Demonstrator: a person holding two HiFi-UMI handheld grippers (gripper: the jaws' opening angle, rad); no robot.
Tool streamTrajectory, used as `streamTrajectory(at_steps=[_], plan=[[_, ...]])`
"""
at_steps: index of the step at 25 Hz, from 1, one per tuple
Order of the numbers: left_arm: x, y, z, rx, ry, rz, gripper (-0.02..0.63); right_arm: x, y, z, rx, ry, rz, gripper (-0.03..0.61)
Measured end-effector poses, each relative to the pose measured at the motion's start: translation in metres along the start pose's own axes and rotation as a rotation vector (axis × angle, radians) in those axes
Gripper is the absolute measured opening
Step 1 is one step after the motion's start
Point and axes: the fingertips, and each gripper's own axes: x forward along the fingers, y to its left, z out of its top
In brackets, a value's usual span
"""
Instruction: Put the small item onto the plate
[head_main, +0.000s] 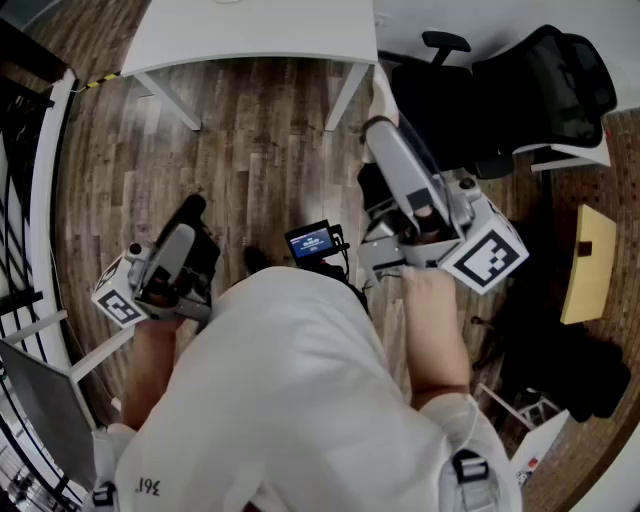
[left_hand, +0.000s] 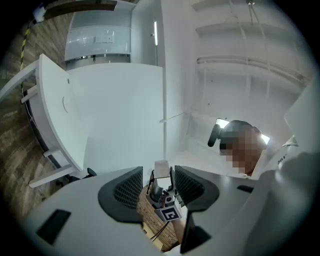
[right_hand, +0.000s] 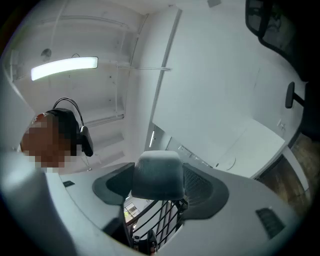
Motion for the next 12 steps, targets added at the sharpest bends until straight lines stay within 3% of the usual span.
streamTrajectory(at_steps=[12], plan=[[0.0119, 0.0044, 0.0018, 0.0, 0.002, -0.034, 0.199, 0.0085, -0.005, 0.001, -0.024, 0.007, 0.017, 0.308]])
